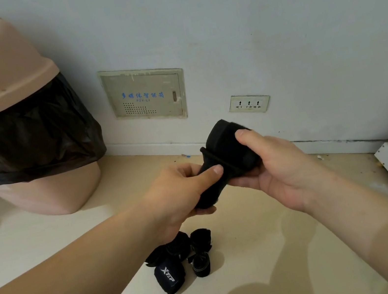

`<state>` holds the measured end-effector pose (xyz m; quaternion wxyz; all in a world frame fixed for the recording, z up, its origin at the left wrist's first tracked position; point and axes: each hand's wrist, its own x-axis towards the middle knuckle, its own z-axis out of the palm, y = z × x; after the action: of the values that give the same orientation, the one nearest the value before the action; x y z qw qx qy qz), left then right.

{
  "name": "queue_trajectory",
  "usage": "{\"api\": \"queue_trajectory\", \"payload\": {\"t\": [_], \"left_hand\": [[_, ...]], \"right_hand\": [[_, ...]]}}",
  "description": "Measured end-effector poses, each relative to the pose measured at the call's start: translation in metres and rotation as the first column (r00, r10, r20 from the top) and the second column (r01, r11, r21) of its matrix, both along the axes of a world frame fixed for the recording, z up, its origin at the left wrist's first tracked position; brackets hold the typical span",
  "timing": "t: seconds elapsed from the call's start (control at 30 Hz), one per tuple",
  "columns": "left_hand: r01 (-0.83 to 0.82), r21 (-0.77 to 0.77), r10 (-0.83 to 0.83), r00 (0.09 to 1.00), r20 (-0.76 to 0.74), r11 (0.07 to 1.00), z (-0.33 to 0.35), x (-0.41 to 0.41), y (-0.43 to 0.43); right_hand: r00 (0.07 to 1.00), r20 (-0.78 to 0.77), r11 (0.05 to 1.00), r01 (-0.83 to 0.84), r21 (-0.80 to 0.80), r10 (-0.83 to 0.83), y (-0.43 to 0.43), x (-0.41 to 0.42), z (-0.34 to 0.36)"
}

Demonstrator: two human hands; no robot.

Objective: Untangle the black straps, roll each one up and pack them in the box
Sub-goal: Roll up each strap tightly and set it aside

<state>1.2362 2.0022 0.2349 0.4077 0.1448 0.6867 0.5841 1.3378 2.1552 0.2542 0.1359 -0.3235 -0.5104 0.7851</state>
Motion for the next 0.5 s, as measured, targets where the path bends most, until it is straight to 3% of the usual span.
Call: {"api": "queue_trajectory", "payload": {"t": [0.17, 0.23, 0.5], "left_hand": [[-0.078, -0.071, 0.068, 0.989, -0.130, 0.994, -0.002, 0.010, 0.005], [-0.107, -0.056, 0.099, 0.988, -0.117, 0.993, -0.001, 0.014, 0.006], [-0.355, 0.061, 0.359, 0.930, -0.083, 0.933, 0.000, 0.004, 0.005]], "right_hand": [[0.996, 0.046, 0.982, 0.071, 0.173, -0.080, -0.011, -0.003, -0.005], [0.994, 0.041, 0.966, 0.089, 0.243, -0.102, -0.014, -0.004, -0.006], [0.994, 0.100, 0.974, -0.055, 0.219, 0.034, -0.005, 0.001, -0.010]]}}
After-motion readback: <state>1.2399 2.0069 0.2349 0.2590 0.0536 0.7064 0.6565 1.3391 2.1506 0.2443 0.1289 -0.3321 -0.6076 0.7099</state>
